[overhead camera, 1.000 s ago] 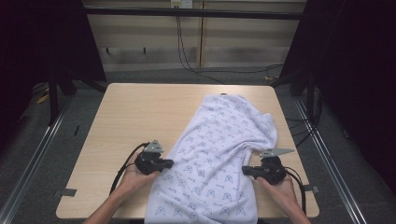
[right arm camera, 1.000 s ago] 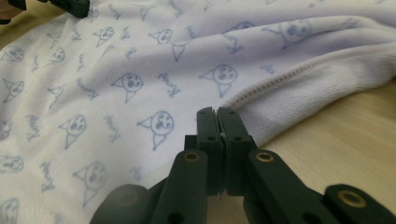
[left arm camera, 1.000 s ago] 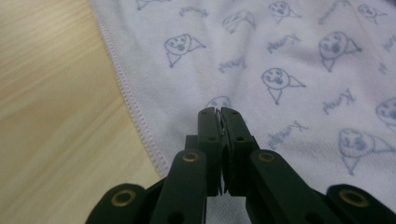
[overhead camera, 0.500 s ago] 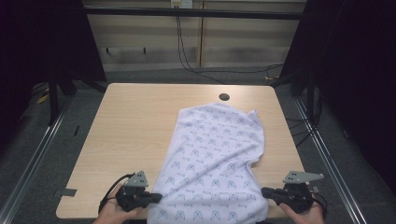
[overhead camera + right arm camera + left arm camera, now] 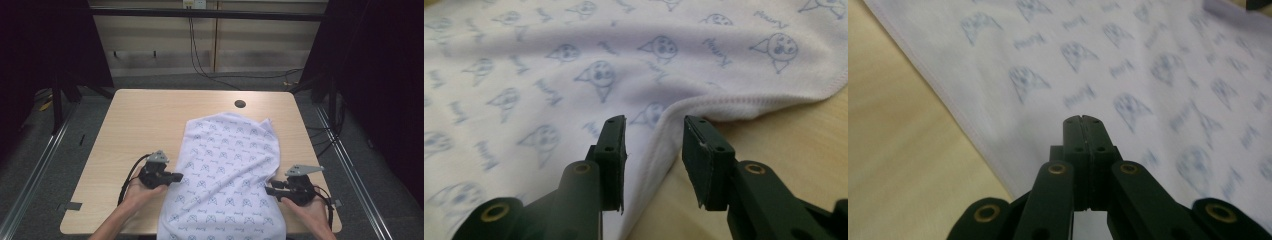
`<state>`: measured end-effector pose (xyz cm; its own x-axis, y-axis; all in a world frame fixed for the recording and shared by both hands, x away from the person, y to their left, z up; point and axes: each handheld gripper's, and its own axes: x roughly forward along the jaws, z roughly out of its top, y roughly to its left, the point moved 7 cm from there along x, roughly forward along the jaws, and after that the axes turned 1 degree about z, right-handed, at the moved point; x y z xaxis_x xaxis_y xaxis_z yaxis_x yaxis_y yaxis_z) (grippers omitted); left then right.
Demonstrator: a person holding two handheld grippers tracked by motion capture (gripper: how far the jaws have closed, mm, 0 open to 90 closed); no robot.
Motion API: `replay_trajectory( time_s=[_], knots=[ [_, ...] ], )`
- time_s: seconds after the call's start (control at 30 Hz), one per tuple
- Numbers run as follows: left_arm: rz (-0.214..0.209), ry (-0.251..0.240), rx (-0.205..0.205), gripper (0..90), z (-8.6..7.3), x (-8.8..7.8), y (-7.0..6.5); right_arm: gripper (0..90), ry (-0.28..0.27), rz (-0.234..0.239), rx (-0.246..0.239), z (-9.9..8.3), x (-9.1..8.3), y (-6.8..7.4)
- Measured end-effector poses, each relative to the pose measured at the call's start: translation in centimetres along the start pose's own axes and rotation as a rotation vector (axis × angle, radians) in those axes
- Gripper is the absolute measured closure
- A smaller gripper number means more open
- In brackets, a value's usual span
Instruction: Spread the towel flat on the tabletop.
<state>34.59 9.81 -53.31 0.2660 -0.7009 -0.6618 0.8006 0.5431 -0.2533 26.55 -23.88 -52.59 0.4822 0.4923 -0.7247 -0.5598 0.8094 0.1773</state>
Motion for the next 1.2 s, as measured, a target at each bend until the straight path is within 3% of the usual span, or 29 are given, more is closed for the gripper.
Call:
replay_trajectory(
  time_s=[0.07, 0.13, 0.2, 0.27, 0.37, 0.4, 0.43, 0.5, 0.53, 0.57, 0.63, 0.7, 0.73, 0.83, 0.97, 1.1, 1.13, 1.17, 1.2],
  knots=[
    [0.033, 0.002, 0.004, 89.9, 0.6, 1.3, 0.6, 62.7, 0.028, -0.013, -0.016, 0.3, 1.1, -0.5],
    [0.068, 0.040, 0.016, 85.9, 0.4, 2.3, 1.0, 69.3, 0.061, -0.034, -0.016, 0.2, 2.0, -0.8],
    [0.079, 0.044, 0.047, 86.5, 0.2, 2.3, 0.8, 84.3, 0.069, -0.046, -0.018, -0.1, 2.0, -0.8],
    [0.088, 0.056, 0.070, 86.8, -0.4, 1.7, 0.6, 88.4, 0.064, -0.052, -0.001, -0.4, 1.3, -0.8],
    [0.060, 0.057, 0.070, 86.9, -1.8, 0.3, 0.0, 88.5, 0.024, -0.032, 0.037, -1.9, -1.0, -0.8],
    [0.054, 0.061, 0.076, 86.9, -2.4, -0.2, -0.3, 88.5, 0.024, -0.032, 0.037, -1.9, -1.0, -0.8],
    [0.030, 0.060, 0.071, 86.6, -3.4, -1.0, -1.1, 88.5, 0.018, -0.026, 0.063, -3.0, -2.1, -0.6],
    [0.012, 0.063, 0.072, 86.1, -3.9, -1.4, -1.6, 88.4, 0.012, -0.011, 0.068, -3.5, -2.6, -0.5],
    [0.000, 0.075, 0.089, 83.9, -4.7, -2.0, -2.6, 88.2, 0.018, 0.041, 0.085, -4.4, -3.4, 0.4],
    [-0.007, 0.082, 0.102, 82.0, -5.0, -2.3, -3.1, 87.4, 0.036, 0.064, 0.086, -4.8, -3.7, 1.0],
    [-0.033, 0.095, 0.100, 81.3, -5.8, -2.8, -4.2, 81.9, 0.069, 0.060, 0.061, -5.4, -4.0, 2.0],
    [-0.055, 0.109, 0.118, 80.9, -6.5, -3.3, -5.0, 73.5, 0.058, 0.050, 0.057, -5.0, -4.4, 2.2],
    [-0.071, 0.112, 0.108, 80.5, -6.7, -3.5, -5.3, 70.0, 0.043, 0.037, 0.068, -4.6, -4.5, 2.1],
    [-0.105, 0.115, 0.103, 80.3, -7.1, -3.9, -5.7, 67.7, 0.001, 0.027, 0.059, -3.3, -4.2, 1.5],
    [-0.074, 0.042, 0.071, 79.4, -5.3, -4.2, -4.4, 70.3, -0.038, 0.047, -0.001, -0.9, -2.5, 1.5],
    [0.025, 0.001, 0.019, 72.1, -2.7, -3.4, -1.0, 67.0, -0.023, 0.069, -0.062, 2.0, 0.6, 1.5],
    [0.033, -0.007, -0.014, 71.4, -2.1, -3.0, -0.1, 63.5, -0.018, 0.059, -0.065, 2.7, 1.5, 1.3],
    [0.033, -0.007, -0.014, 70.6, -2.1, -3.0, -0.1, 63.5, -0.018, 0.059, -0.065, 2.7, 1.5, 1.3],
    [0.062, -0.019, -0.026, 70.6, -1.6, -2.6, 0.9, 61.3, -0.018, 0.055, -0.066, 3.5, 2.5, 1.1]
  ],
)
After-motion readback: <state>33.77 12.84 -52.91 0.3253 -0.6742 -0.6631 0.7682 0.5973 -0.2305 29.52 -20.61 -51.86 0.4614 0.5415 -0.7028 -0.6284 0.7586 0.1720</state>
